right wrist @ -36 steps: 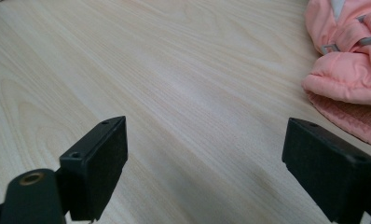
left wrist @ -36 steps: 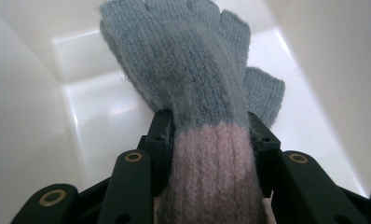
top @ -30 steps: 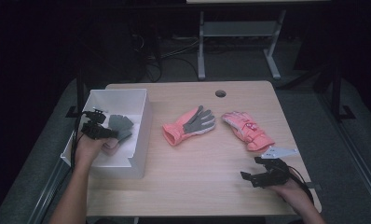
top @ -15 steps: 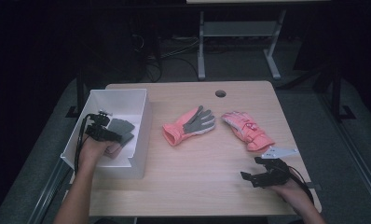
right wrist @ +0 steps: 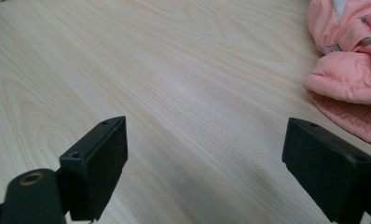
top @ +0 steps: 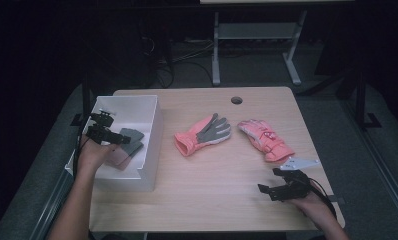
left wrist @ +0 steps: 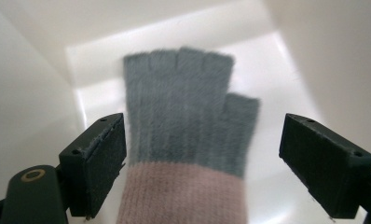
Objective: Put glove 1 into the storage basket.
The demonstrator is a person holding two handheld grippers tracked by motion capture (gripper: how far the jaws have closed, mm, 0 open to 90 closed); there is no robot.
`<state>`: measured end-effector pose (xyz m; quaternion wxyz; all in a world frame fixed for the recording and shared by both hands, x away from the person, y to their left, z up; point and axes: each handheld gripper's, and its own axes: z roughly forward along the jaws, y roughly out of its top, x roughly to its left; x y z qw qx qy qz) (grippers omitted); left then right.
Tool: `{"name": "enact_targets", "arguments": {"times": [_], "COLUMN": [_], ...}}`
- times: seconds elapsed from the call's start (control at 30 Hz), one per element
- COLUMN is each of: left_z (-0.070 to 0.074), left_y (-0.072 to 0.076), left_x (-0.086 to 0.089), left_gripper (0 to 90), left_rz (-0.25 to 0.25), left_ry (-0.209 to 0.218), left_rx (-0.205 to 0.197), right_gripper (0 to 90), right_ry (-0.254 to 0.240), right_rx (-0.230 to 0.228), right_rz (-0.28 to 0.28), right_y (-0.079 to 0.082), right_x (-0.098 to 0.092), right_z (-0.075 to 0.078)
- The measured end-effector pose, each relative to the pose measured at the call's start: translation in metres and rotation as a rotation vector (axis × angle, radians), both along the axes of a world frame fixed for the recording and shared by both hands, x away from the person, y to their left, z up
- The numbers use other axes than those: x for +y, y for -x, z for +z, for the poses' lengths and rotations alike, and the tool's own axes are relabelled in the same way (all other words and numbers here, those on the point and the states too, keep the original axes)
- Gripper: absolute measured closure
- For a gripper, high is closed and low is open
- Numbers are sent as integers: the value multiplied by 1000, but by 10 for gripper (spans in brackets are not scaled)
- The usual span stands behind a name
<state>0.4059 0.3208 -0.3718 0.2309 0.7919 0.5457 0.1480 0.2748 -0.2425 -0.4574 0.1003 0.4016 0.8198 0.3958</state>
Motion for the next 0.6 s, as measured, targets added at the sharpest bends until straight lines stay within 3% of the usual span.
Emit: {"name": "enact_targets", "arguments": {"times": [0.13,0.3,0.53,0.6], "left_z": [19,44,64,71], "left_y": [6,15,26,31], "left_x": [1,-7,-29,-43], "left_gripper": [137,136,135,136], "left_rz": [-25,-105,-193,-237], "left_ry": [48,80,116,140], "left_rx": [-34,-72,-114,-127], "right_gripper": [137,137,137,137], "right_ry": [1,2,0,0], "right_rx": [-2,-2,5,6], "right_rz": [1,5,2,1], "right_y": [0,0,0,0], "right_x": [0,1,2,2], "right_z": [0,0,0,0]}}
